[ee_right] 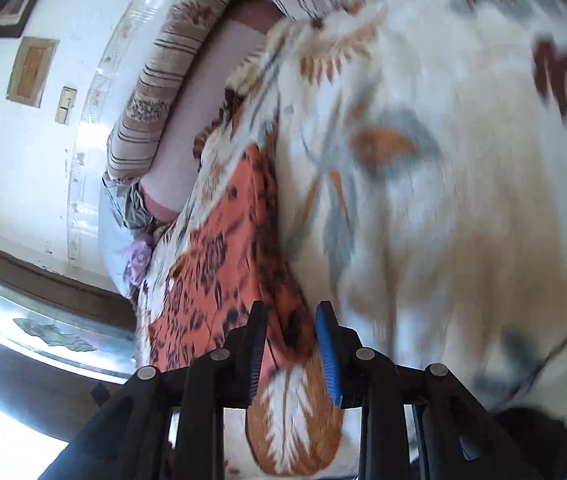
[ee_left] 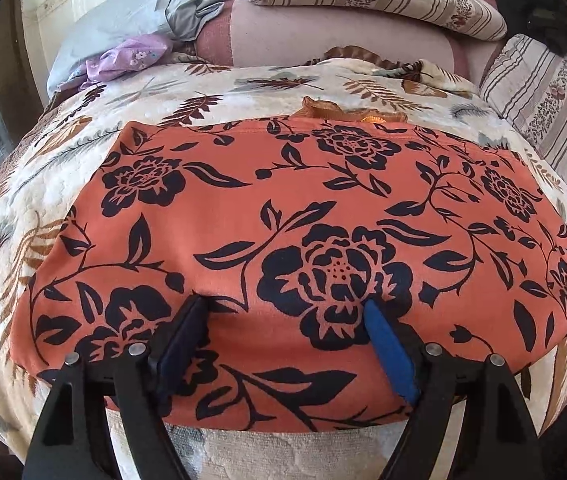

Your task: Fold small clothes

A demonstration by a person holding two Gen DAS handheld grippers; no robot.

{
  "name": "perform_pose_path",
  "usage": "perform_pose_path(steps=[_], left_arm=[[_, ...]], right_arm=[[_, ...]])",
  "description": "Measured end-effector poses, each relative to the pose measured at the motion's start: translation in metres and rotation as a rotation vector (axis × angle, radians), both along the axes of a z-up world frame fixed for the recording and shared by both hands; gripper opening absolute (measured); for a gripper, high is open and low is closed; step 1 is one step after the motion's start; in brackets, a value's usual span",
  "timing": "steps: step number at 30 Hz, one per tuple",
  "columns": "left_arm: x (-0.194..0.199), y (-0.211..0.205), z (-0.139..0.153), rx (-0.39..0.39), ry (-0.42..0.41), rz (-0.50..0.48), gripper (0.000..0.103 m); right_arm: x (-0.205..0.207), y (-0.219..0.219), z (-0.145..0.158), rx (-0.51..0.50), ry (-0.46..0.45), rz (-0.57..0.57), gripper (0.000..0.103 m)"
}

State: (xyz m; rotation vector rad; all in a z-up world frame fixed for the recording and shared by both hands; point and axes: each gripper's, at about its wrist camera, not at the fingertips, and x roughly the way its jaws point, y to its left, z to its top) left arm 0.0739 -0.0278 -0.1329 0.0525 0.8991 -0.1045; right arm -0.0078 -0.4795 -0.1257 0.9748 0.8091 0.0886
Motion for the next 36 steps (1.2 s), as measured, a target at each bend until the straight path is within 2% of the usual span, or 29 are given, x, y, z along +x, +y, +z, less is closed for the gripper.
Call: perform_pose_path(steps=[3,6,8,11,13,14,16,17,18,20,21,23,25,26,27,28,29,32,34,36], left_arm=[[-0.002,0.0,0.0,-0.004,0.0,-0.002,0.083],[0.0,0.001,0.0,-0.009,0.006,-0.002,0.083],[0.0,0.002,0.001,-0.015,0.01,-0.001,0.083],[0.001,0.003,0.001,-0.019,0.008,-0.002,0.083],[0.001,0.004,0.0,-0.025,0.006,-0.005,0.083],[0.001,0.005,0.0,-0.029,0.007,-0.006,0.083],[0.0,0.005,0.0,-0.035,0.006,-0.012,0.083],[0.0,0.005,0.0,-0.037,0.005,-0.017,0.083],[0.0,0.006,0.0,-0.04,0.002,-0.021,0.083],[-0.001,0.007,-0.001,-0.044,-0.003,-0.025,0.083],[-0.002,0.007,0.0,-0.045,-0.004,-0.026,0.083],[-0.002,0.008,0.0,-0.05,-0.003,-0.028,0.083],[-0.002,0.009,0.001,-0.055,-0.003,-0.033,0.083],[-0.003,0.009,0.001,-0.055,-0.005,-0.035,0.083],[-0.003,0.009,0.001,-0.055,-0.006,-0.036,0.083],[-0.003,0.009,0.001,-0.056,-0.007,-0.036,0.083],[-0.003,0.009,0.001,-0.056,-0.007,-0.036,0.083],[-0.003,0.009,0.001,-0.057,-0.006,-0.038,0.083],[-0.003,0.009,0.0,-0.057,-0.006,-0.039,0.083],[-0.003,0.008,0.0,-0.053,-0.008,-0.038,0.083]], right_arm=[[0.034,-0.016,0.016,-0.007,-0.035,0.002,0.032],[0.095,-0.014,0.02,-0.006,-0.014,0.114,0.033],[0.141,-0.008,0.013,0.014,0.032,0.199,0.033],[0.195,0.001,-0.002,-0.025,0.112,0.265,0.033],[0.217,0.006,-0.015,-0.005,0.154,0.297,0.033],[0.227,0.011,-0.015,-0.035,0.166,0.322,0.031],[0.235,0.022,-0.001,-0.139,0.174,0.357,0.005],[0.236,0.026,0.013,-0.196,0.146,0.358,0.002],[0.234,0.026,0.026,-0.238,0.115,0.332,0.0],[0.234,0.024,0.034,-0.33,0.127,0.27,0.001],[0.234,0.022,0.031,-0.337,0.145,0.259,0.005],[0.233,0.018,0.02,-0.287,0.191,0.267,0.005],[0.224,0.013,0.022,-0.3,0.166,0.222,0.005],[0.218,0.008,0.022,-0.281,0.15,0.198,0.017],[0.214,0.003,0.023,-0.246,0.137,0.178,0.057],[0.211,0.001,0.022,-0.208,0.132,0.163,0.085],[0.208,-0.002,0.021,-0.184,0.117,0.138,0.103],[0.212,0.001,0.019,-0.166,0.098,0.189,0.102],[0.22,0.012,0.014,-0.161,0.11,0.249,0.095],[0.228,0.023,0.006,-0.208,0.143,0.301,0.072]])
